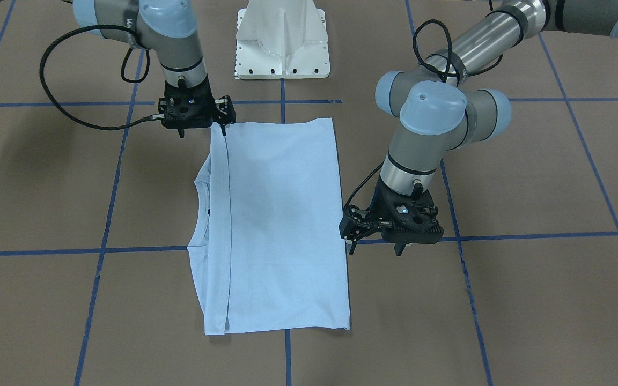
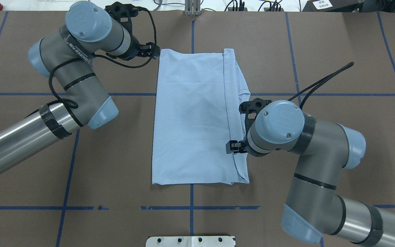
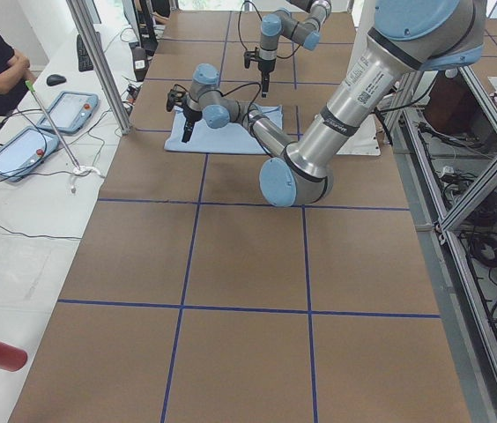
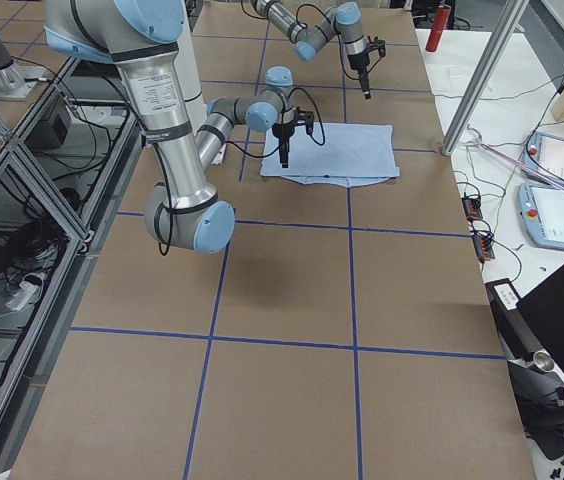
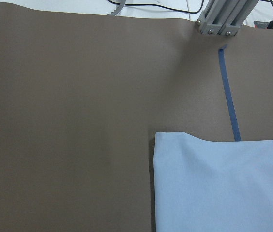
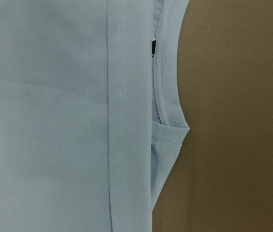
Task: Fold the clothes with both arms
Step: 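Move the right gripper to the shirt's side edge near the collar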
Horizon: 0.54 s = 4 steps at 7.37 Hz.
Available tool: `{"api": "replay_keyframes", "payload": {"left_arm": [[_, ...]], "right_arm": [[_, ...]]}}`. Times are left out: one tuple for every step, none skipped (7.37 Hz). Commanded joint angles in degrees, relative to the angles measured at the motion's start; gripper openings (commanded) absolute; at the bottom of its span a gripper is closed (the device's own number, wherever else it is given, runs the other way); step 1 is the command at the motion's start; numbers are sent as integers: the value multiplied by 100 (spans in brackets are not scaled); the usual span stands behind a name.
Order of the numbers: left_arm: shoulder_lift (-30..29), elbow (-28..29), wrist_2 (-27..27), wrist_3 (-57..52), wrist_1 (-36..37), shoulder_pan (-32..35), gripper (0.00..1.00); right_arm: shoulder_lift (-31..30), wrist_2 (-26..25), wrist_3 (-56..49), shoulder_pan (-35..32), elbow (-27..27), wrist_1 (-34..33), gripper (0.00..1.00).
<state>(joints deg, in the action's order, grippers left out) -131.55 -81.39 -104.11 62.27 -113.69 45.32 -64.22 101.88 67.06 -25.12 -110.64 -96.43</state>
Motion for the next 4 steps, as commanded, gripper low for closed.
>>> {"api": "replay_keyframes", "payload": {"left_arm": [[77,-71,-4,22,22,-76,100],[86,-53,5,48,5,-172,100],[86,-53,-3,57,-13,-173,100],[86,-53,-4,57,-30,-173,100]], "right_arm": [[156,-160,-358,270,358,-86,100],[155,-151,-482,305,437,-95,100],[164,-160,-545,323,542,-87,100],[164,-151,-797,332,613,-87,100]]}}
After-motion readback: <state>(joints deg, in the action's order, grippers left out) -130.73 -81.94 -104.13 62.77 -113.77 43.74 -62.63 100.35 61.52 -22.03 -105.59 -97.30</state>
